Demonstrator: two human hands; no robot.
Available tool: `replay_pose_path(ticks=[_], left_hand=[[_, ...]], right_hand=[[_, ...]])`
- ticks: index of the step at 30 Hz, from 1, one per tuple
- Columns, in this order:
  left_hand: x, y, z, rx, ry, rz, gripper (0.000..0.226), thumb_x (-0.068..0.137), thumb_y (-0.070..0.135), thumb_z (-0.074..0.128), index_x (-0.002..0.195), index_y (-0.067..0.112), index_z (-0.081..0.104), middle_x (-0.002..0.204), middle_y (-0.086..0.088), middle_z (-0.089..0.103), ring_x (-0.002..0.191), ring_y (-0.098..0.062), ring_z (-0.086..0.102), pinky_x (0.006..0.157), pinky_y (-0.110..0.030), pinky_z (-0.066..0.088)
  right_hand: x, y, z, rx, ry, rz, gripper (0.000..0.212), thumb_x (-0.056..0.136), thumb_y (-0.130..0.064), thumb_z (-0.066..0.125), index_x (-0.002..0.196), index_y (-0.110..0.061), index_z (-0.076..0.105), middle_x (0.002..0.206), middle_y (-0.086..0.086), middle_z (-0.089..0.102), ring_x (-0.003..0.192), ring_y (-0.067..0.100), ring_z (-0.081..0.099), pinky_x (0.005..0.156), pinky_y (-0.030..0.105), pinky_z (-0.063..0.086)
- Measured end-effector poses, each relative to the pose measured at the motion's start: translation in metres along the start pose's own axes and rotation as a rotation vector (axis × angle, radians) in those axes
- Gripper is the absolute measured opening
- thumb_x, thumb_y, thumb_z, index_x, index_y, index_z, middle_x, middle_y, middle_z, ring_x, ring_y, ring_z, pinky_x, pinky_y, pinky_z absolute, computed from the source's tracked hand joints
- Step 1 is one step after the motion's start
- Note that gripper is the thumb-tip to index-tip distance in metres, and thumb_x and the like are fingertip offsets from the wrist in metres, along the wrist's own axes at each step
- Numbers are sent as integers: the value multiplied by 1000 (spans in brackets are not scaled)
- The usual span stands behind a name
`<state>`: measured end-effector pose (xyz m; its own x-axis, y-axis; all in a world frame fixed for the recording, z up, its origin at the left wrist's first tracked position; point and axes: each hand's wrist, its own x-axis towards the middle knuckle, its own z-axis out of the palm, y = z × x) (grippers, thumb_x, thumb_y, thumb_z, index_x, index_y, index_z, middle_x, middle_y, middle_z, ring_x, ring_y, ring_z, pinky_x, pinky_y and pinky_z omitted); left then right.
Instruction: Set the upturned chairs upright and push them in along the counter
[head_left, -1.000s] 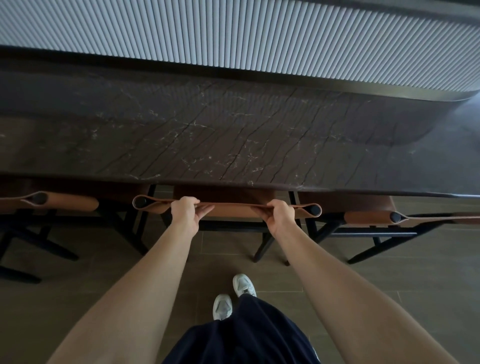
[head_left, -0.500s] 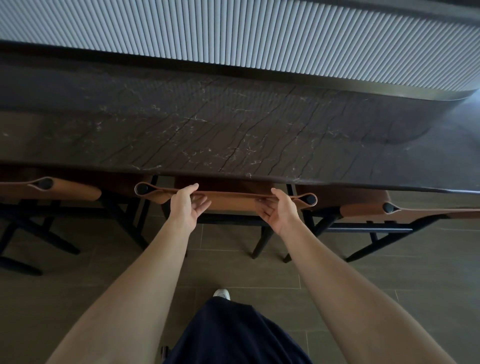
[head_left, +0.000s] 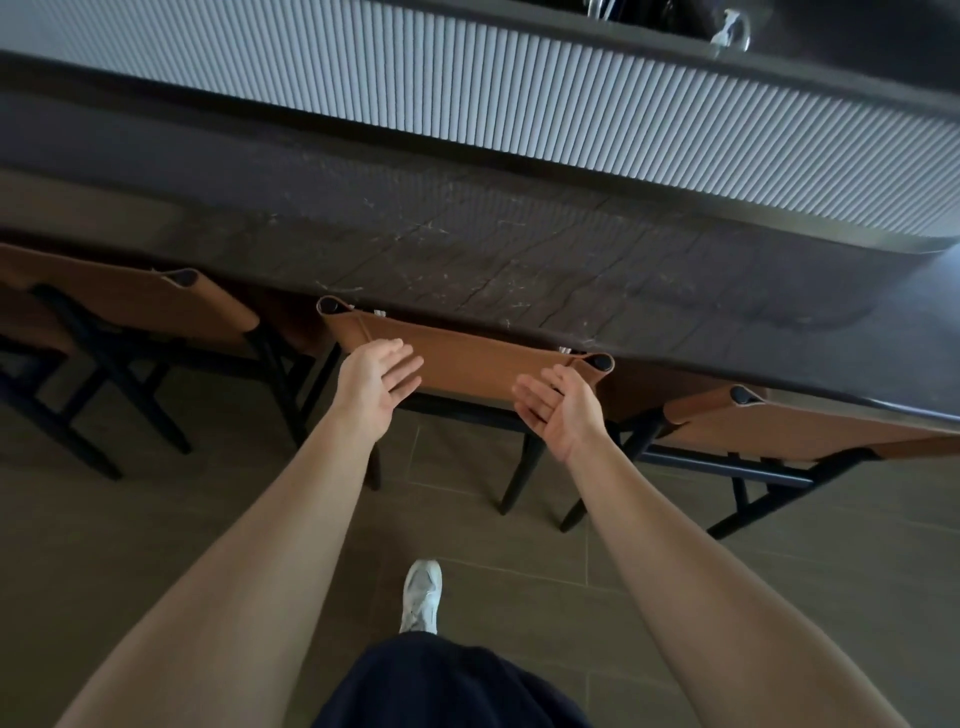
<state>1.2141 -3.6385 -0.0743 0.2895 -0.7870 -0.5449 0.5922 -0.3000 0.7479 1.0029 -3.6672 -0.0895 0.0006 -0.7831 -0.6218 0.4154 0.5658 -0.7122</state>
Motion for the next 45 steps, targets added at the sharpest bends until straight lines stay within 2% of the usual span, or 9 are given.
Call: replay_pose_path(ticks=[3, 7, 12, 19, 22, 32, 45], left_hand=[[-26, -2, -14, -21, -7, 45, 42, 100, 10, 43, 141, 3, 40, 124, -12, 61, 111, -26, 63, 98, -42, 49], [-48, 5, -35, 28, 14, 102, 43, 102, 12, 40, 145, 12, 40, 132, -11, 58, 119, -25, 58, 105, -42, 44], [-66, 19, -66, 27, 30, 122, 38, 100, 12, 46, 138, 13, 50, 127, -9, 61, 118, -23, 59, 103, -39, 47], [-70, 50, -136, 31, 97, 158, 37, 98, 10, 48, 135, 10, 53, 129, -10, 60, 123, -23, 55, 104, -40, 45], [-71, 69, -175, 25, 97, 169, 36, 98, 9, 47, 133, 8, 54, 125, -10, 61, 121, -24, 56, 102, -39, 47], [-64, 140, -290, 47, 113, 204, 30, 98, 14, 49, 126, 8, 59, 120, -8, 65, 116, -22, 60, 102, -41, 48], [-16, 194, -360, 5, 174, 192, 34, 98, 17, 51, 130, 6, 56, 121, -8, 65, 116, -21, 60, 100, -39, 49]], right_hand=[[-19, 4, 2, -33, -26, -8, 35, 102, -25, 45, 132, -9, 53, 112, 13, 72, 101, 26, 70, 85, 37, 56], [-40, 14, 14, -81, -53, -31, 30, 101, -21, 47, 125, -7, 57, 108, 13, 73, 100, 25, 71, 86, 37, 56], [-58, 28, 40, -140, -120, -59, 28, 98, -21, 50, 120, -8, 61, 103, 12, 75, 99, 25, 71, 86, 37, 56], [-77, 71, 102, -180, -209, -42, 27, 98, -23, 48, 117, -10, 64, 104, 11, 75, 101, 23, 71, 90, 37, 54], [-87, 94, 138, -186, -218, -41, 25, 98, -22, 50, 114, -9, 65, 103, 10, 75, 99, 23, 71, 87, 35, 55], [-110, 175, 258, -163, -252, 5, 27, 99, -24, 49, 115, -9, 65, 102, 9, 76, 97, 22, 72, 78, 33, 54], [-84, 211, 356, -186, -272, 51, 28, 100, -26, 48, 117, -9, 64, 103, 10, 75, 100, 23, 71, 89, 36, 54]])
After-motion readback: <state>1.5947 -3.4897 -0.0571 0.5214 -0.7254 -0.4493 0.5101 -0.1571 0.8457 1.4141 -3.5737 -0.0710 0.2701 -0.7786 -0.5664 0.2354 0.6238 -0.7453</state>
